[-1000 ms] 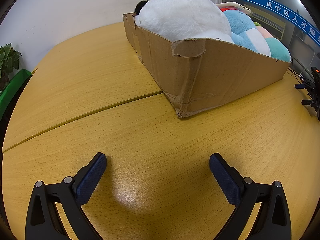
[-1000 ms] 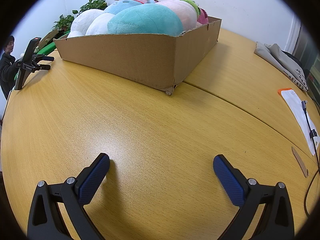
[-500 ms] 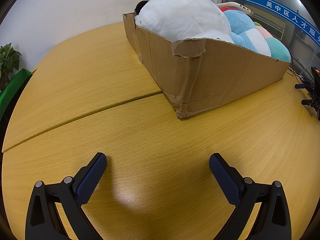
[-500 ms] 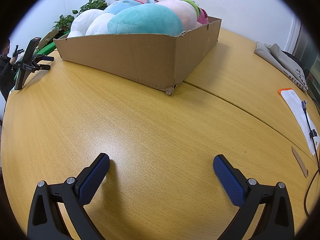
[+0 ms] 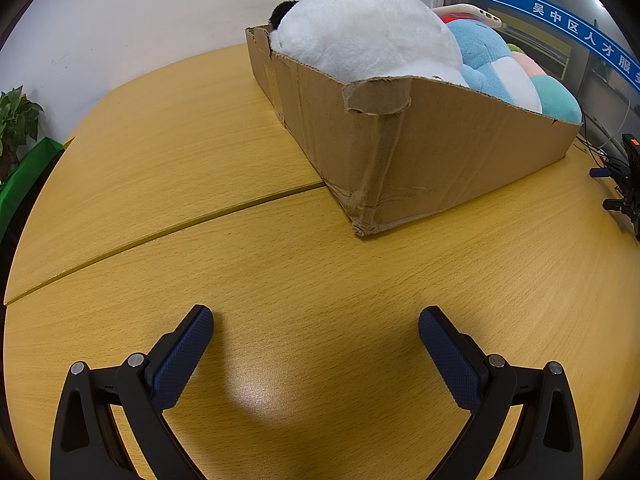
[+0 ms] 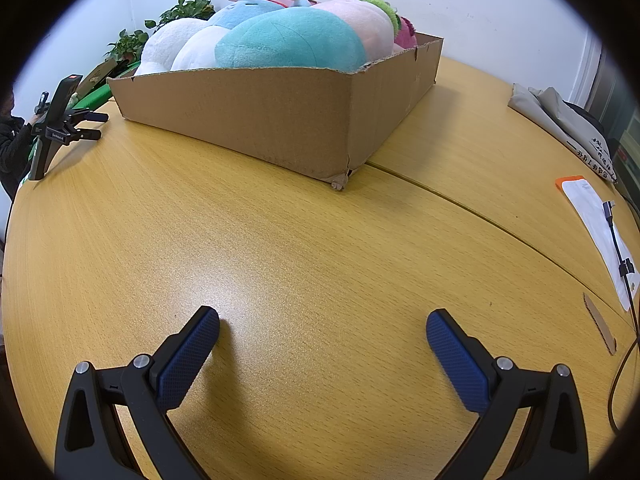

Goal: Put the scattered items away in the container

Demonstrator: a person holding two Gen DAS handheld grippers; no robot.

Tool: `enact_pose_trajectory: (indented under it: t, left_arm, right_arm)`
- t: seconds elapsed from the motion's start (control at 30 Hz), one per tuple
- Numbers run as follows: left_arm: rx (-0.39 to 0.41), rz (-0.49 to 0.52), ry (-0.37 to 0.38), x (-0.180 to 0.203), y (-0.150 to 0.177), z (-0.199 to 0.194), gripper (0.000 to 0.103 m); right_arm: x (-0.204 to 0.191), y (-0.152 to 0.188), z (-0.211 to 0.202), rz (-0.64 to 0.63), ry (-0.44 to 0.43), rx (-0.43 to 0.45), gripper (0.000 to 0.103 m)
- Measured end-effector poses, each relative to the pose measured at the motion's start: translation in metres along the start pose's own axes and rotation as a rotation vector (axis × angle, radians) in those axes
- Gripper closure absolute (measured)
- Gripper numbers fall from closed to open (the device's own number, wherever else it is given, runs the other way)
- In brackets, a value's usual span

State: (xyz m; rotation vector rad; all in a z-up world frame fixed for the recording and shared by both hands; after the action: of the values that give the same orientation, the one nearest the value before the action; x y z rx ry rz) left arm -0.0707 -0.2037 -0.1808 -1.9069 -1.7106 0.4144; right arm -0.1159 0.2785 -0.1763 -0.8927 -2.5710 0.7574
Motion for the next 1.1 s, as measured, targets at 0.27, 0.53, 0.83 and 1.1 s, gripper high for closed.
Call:
enact_pose_trajectory:
  t: [0.27, 0.53, 0.83, 1.1]
  left_arm:
    - [0.0, 0.0, 0.0, 0.0, 0.0, 0.0, 0.0]
    - [0.0, 0.0, 0.0, 0.0, 0.0, 0.0, 0.0]
    - [0.0, -0.001, 0.0, 0.0, 0.0, 0.0, 0.0]
    - [0.0, -0.001, 0.0, 0.0, 0.0, 0.0, 0.0]
  right_arm:
    - [0.0, 0.0, 0.0, 0.0, 0.0, 0.0, 0.0]
    - [0.0, 0.0, 0.0, 0.0, 0.0, 0.0, 0.0]
    - [0.016, 0.001, 0.001, -0.003, -0.009, 0.002, 0.0]
    - [0.045, 0.006, 0.002, -0.082, -0.068, 0.013, 0.0]
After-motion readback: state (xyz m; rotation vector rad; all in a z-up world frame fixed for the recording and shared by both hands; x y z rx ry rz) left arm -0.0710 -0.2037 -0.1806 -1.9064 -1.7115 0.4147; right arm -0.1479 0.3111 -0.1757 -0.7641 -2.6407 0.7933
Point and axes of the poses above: each gripper's, at about its wrist camera, not at the fingertips, and z roughly the way its jaws point, x to its right, y to its underside, the point moved 5 cm from there along z, roughly the way its jaws point, and after that the axes turned 11 degrees about -z, right-handed, at the moved point
